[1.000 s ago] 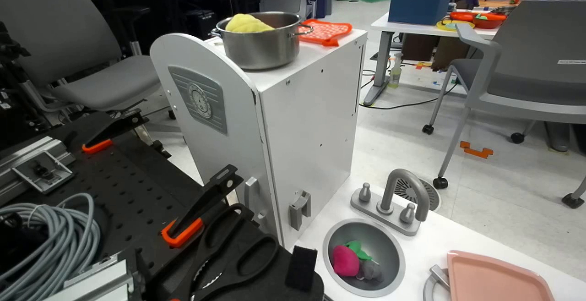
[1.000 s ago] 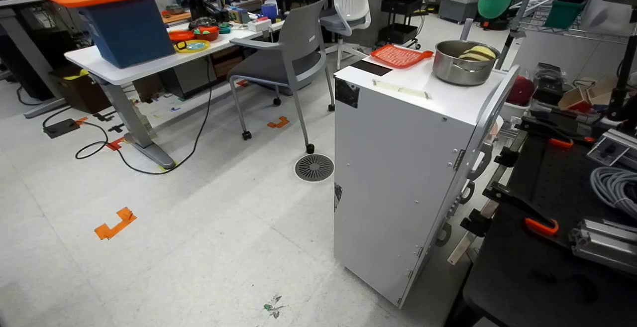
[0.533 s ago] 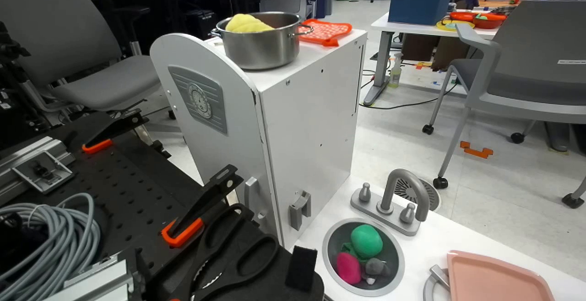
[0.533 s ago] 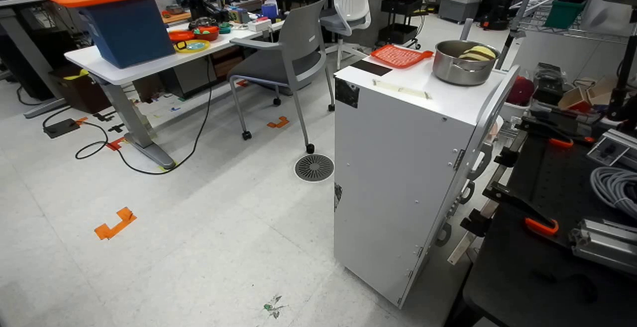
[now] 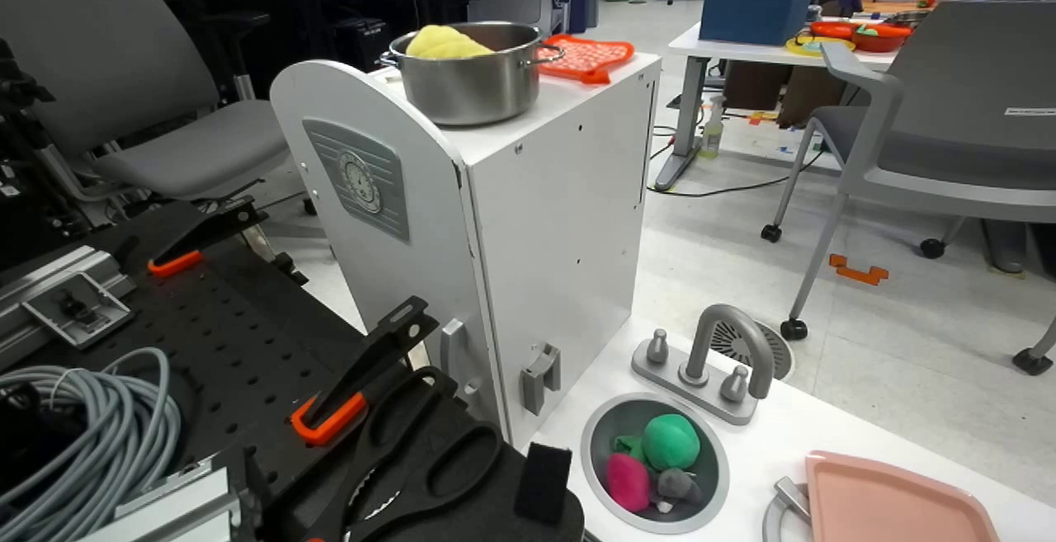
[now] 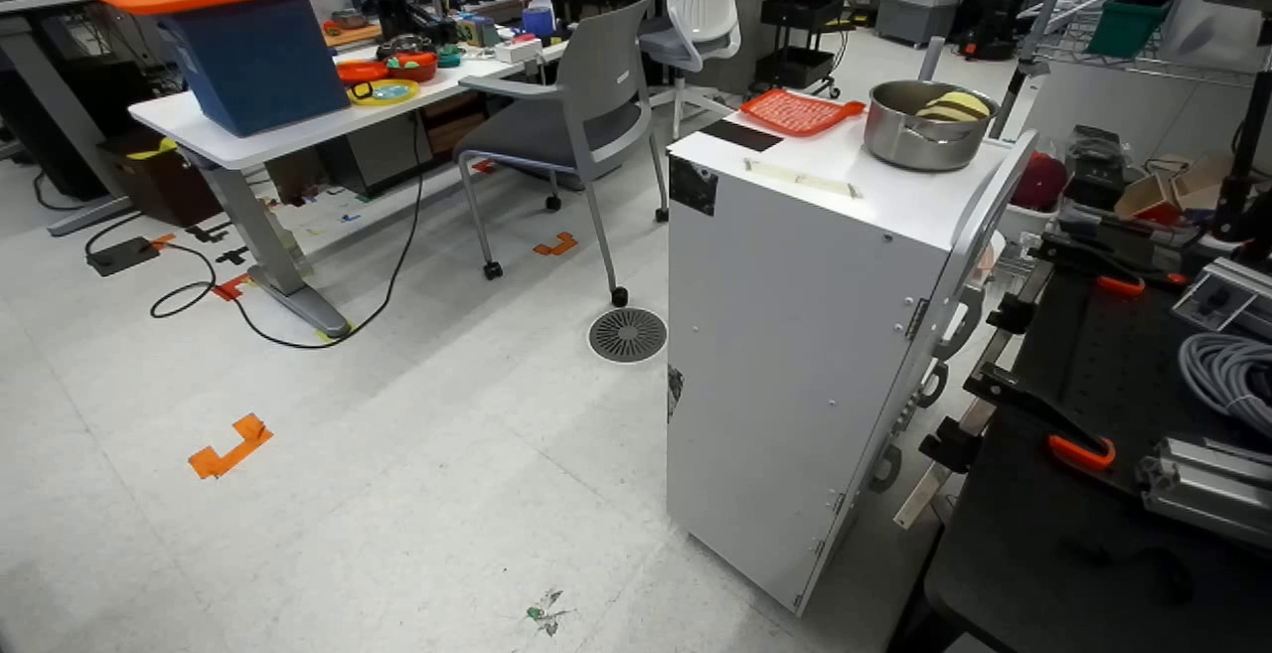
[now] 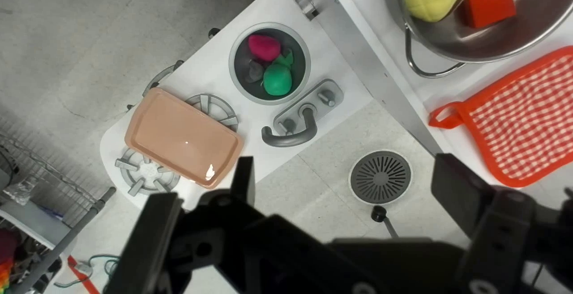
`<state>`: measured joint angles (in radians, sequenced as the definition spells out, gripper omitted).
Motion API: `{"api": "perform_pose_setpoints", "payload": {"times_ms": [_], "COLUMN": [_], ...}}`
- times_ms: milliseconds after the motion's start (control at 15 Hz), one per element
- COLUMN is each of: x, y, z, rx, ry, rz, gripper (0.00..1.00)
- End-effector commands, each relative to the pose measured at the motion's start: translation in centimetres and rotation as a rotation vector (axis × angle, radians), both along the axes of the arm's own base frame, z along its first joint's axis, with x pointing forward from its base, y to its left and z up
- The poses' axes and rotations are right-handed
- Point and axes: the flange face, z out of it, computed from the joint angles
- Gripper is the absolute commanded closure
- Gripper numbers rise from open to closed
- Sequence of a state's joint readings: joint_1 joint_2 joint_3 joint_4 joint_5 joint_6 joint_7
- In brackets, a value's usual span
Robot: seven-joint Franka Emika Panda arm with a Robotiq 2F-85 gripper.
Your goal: Pick up the pee plush toy from the pot and drop it in the sink
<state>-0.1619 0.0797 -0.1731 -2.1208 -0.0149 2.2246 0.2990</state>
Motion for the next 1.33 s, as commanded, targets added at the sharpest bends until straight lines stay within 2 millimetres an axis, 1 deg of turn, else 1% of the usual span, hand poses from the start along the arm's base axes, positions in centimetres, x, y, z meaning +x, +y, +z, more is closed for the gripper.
{"api": "perform_pose_setpoints", "payload": {"times_ms": [0,267,600,733,867,933,1067,1267], "x": [-0.4,-1.3,-3.8,-4.8,-5.5,-4.1,-4.9,-5.1], "y": [2.5,6.5,12.2,14.0,15.2,14.4,15.0,15.1], "z": [2.0,4.8,8.0,9.0,9.4,8.8,9.2,9.1], "rx": [-0.017,-0.086,-0.107,-0.098,-0.071,-0.090,-0.089,-0.088], "ry": [-0.027,-0.049,-0.105,-0.138,-0.141,-0.130,-0.139,-0.137], "rz": [0.075,0.153,0.250,0.283,0.271,0.282,0.285,0.285], "gripper": [0.00,0.00,0.00,0.00,0.00,0.00,0.00,0.00]}}
